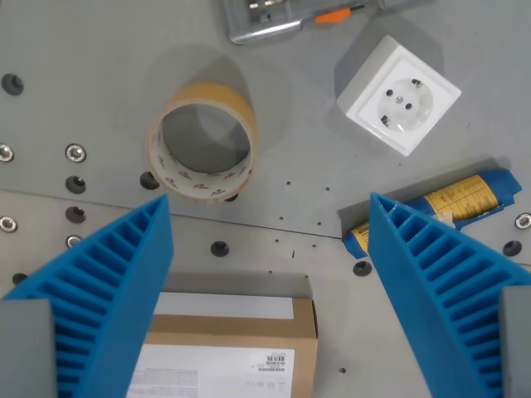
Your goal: Move above the white socket
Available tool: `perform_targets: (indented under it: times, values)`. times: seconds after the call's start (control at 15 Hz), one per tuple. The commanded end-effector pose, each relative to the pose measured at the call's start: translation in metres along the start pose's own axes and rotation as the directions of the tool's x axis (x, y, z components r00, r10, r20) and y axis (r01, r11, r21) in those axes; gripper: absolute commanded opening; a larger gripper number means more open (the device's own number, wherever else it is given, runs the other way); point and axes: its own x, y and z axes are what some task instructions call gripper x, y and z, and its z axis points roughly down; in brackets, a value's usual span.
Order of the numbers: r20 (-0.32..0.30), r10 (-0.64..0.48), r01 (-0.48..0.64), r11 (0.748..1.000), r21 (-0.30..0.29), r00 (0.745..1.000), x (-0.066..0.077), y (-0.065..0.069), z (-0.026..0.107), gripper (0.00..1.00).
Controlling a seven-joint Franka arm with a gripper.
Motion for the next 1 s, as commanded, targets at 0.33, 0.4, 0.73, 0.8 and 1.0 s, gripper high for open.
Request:
perform_targets:
  times: [0.33, 0.4, 0.73, 0.8, 1.0]
  values:
    - [-0.082, 0.197, -0.198, 0.98, -0.003, 0.977, -0.004, 0.014, 0.025, 1.0]
    - [-0.082, 0.214, -0.215, 0.977, -0.002, 0.973, -0.004, 0.016, 0.029, 1.0]
    - [-0.079, 0.313, -0.314, 0.95, 0.003, 0.946, -0.005, 0.03, 0.053, 1.0]
    - [-0.078, 0.332, -0.333, 0.943, 0.004, 0.94, -0.006, 0.033, 0.057, 1.0]
    - [-0.074, 0.386, -0.387, 0.922, 0.008, 0.919, -0.006, 0.042, 0.071, 1.0]
